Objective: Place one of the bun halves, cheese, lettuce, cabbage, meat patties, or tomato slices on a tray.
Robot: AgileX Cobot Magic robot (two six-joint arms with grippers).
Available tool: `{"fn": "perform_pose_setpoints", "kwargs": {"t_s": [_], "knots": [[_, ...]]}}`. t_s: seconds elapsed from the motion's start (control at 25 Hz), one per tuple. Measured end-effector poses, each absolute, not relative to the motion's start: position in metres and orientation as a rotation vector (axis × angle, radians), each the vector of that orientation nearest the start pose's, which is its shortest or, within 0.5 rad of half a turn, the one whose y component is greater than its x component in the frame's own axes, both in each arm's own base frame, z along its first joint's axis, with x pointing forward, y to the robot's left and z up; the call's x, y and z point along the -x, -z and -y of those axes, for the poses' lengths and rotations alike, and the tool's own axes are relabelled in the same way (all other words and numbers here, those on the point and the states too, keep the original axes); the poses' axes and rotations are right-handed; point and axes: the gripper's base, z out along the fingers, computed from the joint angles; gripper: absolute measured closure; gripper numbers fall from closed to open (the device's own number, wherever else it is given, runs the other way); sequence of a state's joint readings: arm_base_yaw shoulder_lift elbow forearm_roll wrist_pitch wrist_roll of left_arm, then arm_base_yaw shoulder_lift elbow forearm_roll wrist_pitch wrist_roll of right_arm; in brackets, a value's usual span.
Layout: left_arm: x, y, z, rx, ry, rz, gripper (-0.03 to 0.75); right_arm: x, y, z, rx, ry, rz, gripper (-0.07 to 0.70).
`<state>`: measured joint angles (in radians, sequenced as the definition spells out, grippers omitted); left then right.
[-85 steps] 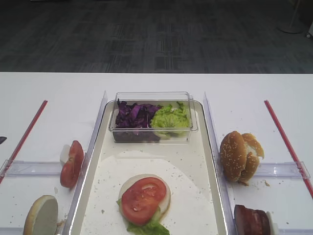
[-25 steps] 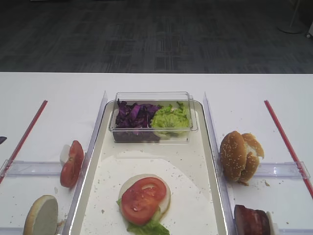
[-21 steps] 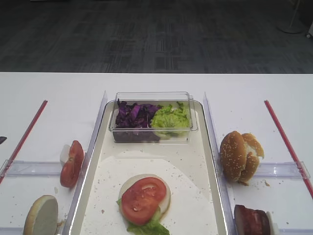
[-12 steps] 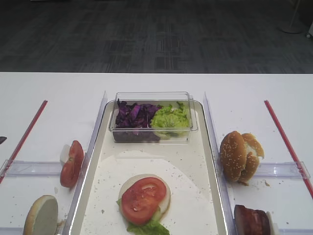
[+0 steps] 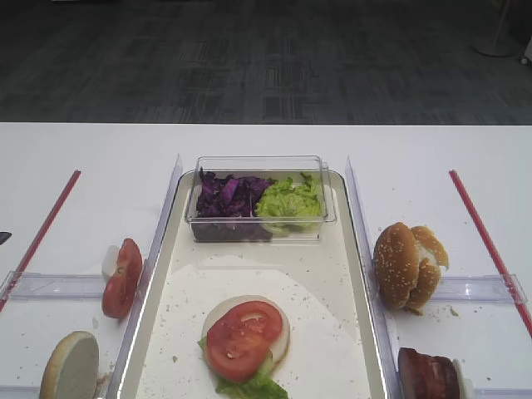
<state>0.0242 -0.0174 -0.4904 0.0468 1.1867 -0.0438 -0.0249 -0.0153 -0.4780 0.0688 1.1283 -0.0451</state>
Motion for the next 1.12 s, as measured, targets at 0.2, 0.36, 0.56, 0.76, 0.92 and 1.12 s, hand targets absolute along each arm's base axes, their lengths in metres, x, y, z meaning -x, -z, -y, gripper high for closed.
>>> {"fn": "perform_pose_setpoints", "kwargs": {"t_s": [0.2, 0.36, 0.56, 0.76, 0.92, 1.12], "knots": [[0.0124, -0.2647, -0.0037, 0.079, -0.046, -2.16, 0.17, 0.0077, -0.2659, -0.0059, 0.025, -0.043, -2.117, 0.204], [0.0124, -0.2647, -0.0037, 0.079, -0.046, -2.16, 0.17, 0.0077, -0.2659, -0.0059, 0.025, -0.043, -2.117, 0.204], [0.0124, -0.2647, -0.0037, 0.079, -0.046, -2.16, 0.17, 0.0077, -0.2659, -0.0059, 0.025, -0.043, -2.117, 0.204], [0.0124, -0.2647, -0.0037, 0.079, -0.046, -2.16, 0.17, 0.0077, -0.2659, -0.0059, 0.025, -0.043, -2.117, 0.204], [0.0124, -0.2647, -0.0037, 0.079, -0.046, -2.16, 0.17, 0.0077, -0.2659, -0.0059, 0.025, -0.043, -2.117, 0.205], [0.0124, -0.2647, -0.0037, 0.079, -0.046, -2.16, 0.17, 0.0077, -0.2659, -0.0059, 0.025, -0.043, -2.117, 0.204]]}}
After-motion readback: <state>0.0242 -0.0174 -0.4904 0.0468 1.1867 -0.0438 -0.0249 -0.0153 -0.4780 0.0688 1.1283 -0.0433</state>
